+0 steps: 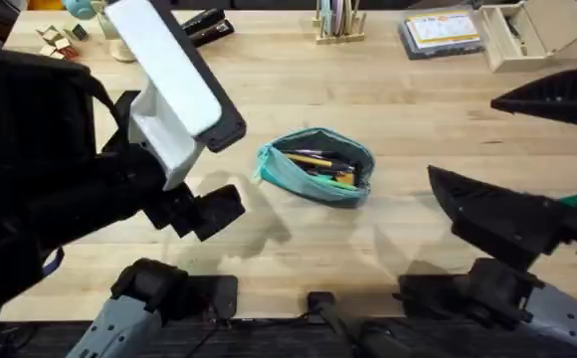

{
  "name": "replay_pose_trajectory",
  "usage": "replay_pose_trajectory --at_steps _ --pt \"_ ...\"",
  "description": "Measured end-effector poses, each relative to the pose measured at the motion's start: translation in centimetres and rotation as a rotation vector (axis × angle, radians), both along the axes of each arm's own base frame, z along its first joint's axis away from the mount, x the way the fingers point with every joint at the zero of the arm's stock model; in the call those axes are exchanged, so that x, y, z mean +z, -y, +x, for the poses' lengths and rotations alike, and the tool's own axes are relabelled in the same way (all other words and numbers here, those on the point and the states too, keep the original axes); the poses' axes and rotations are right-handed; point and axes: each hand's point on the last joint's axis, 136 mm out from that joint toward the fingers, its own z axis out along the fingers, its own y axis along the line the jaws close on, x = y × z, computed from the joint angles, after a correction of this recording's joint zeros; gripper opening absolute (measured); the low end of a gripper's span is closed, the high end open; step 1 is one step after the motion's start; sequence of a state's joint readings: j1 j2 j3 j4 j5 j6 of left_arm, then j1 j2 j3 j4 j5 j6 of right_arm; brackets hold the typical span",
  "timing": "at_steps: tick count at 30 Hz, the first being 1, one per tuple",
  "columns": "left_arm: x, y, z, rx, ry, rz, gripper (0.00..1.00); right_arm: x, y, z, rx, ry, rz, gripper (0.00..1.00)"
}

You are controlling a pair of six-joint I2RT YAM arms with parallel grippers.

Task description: Unzip the bag, pick up the pens from the table one at a time and place them inside, then zip the bag closed.

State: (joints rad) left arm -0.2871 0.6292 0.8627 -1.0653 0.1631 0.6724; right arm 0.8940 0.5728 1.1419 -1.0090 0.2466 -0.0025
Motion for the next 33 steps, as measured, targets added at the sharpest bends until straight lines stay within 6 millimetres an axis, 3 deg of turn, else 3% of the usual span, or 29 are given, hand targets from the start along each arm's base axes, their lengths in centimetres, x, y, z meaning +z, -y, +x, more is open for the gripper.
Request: replay_pose_trajectory --at_steps 11,17,25,33 --pt "0.3 0.9 0.3 -0.152 0.062 0.058 0.990 0.1 -0.2 0.1 -0.075 -0.079 0.107 0.998" --pt "-1.1 1.3 1.2 -0.234 0.013 0.092 0.991 -1.3 -2.4 1.9 -0.117 -0.163 0.089 0.998" --pt "-2.6 -0.4 3.3 -0.281 -0.033 0.036 0.991 -1.9 -5.5 4.4 -0.177 -0.232 0.143 0.998" --pt "-4.0 -2.9 5.7 -0.302 -0.037 -0.125 0.991 -0.7 -8.5 4.6 -0.162 -0.330 0.332 0.998"
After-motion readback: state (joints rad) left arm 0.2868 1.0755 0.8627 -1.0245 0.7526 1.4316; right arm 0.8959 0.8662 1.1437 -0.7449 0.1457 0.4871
